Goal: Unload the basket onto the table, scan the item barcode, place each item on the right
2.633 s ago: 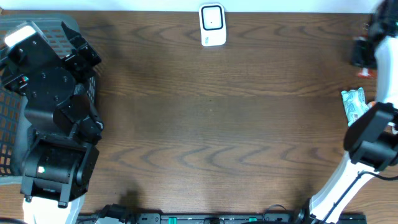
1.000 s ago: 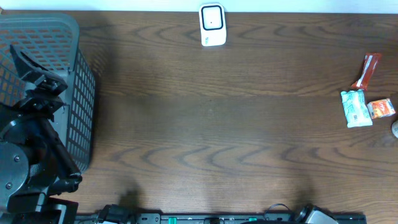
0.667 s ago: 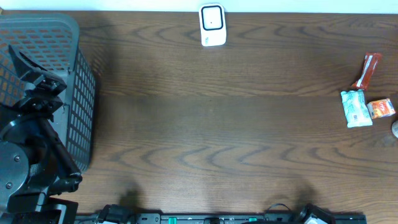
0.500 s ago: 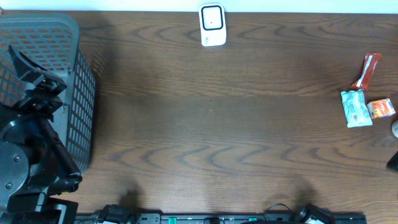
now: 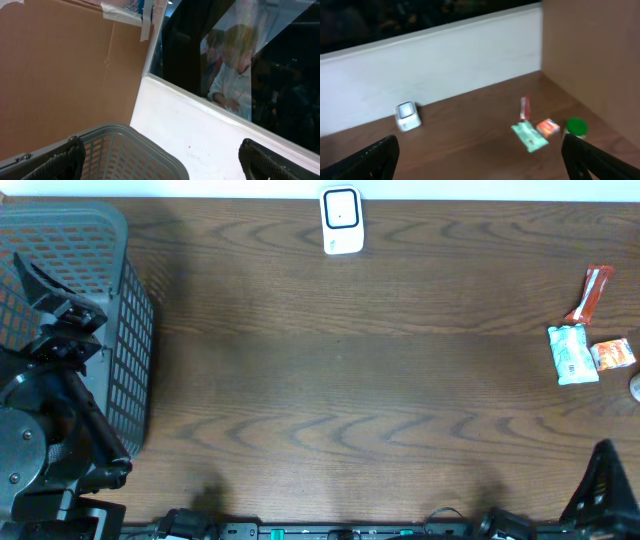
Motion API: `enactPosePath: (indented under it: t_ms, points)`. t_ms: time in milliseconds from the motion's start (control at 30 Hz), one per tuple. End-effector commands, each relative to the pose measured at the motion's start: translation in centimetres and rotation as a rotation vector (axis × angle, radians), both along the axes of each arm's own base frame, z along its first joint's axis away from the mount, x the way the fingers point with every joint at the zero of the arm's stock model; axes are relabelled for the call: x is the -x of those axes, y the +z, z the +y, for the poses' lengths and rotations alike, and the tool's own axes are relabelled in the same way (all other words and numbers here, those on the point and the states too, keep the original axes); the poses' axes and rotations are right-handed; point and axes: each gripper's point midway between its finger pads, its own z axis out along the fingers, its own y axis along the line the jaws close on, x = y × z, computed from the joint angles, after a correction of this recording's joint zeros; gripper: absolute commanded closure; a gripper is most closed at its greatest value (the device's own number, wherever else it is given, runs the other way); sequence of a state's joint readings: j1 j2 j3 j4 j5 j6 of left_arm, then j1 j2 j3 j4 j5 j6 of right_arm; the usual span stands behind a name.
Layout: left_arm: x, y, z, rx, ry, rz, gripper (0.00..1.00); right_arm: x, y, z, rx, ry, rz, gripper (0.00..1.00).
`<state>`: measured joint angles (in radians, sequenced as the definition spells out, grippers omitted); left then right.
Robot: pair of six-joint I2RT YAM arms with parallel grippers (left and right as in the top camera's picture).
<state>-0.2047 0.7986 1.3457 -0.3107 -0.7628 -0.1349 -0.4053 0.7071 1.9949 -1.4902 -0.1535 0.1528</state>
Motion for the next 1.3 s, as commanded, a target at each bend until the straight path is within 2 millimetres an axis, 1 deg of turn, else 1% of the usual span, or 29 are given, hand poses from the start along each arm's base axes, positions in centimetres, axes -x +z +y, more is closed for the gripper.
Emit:
enactPosePath:
  t_ms: [0, 133, 233, 333, 433, 667, 833, 1000, 1267]
  points:
    - [0.1, -0.2, 0.3, 0.009, 0.018, -0.001, 0.02, 1.6, 0.3, 0.8, 0.015, 0.078, -0.058, 0.01]
    - [0.1, -0.2, 0.3, 0.009, 0.018, -0.001, 0.02, 2.5, 1.1, 1.2, 0.066, 0.144, -0.143, 0.01]
    - [0.1, -0.2, 0.3, 0.009, 0.018, -0.001, 0.02, 2.4, 1.1, 1.4, 0.123, 0.196, -0.196, 0.01]
    - [0.1, -0.2, 0.3, 0.009, 0.018, -0.001, 0.02, 1.8, 0.6, 1.5, 0.153, 0.24, -0.248, 0.01]
    - [0.1, -0.2, 0.3, 0.009, 0.018, -0.001, 0.02, 0.7, -0.5, 1.6, 0.157, 0.273, -0.29, 0.01]
    - [0.1, -0.2, 0.3, 0.009, 0.018, -0.001, 0.02, -3.3, -4.4, 2.1, 0.163, 0.342, -0.368, 0.01]
    - [0.1, -0.2, 0.3, 0.009, 0.018, -0.001, 0.02, -6.6, -7.9, 2.7, 0.16, 0.387, -0.395, 0.01]
    - [0.1, -0.2, 0.3, 0.009, 0.018, -0.001, 0.02, -9.9, -12.8, 3.3, 0.147, 0.424, -0.363, 0.01]
    - [0.1, -0.2, 0.3, 0.009, 0.018, -0.001, 0.02, -13.0, -18.9, 3.7, 0.146, 0.434, -0.366, 0.01]
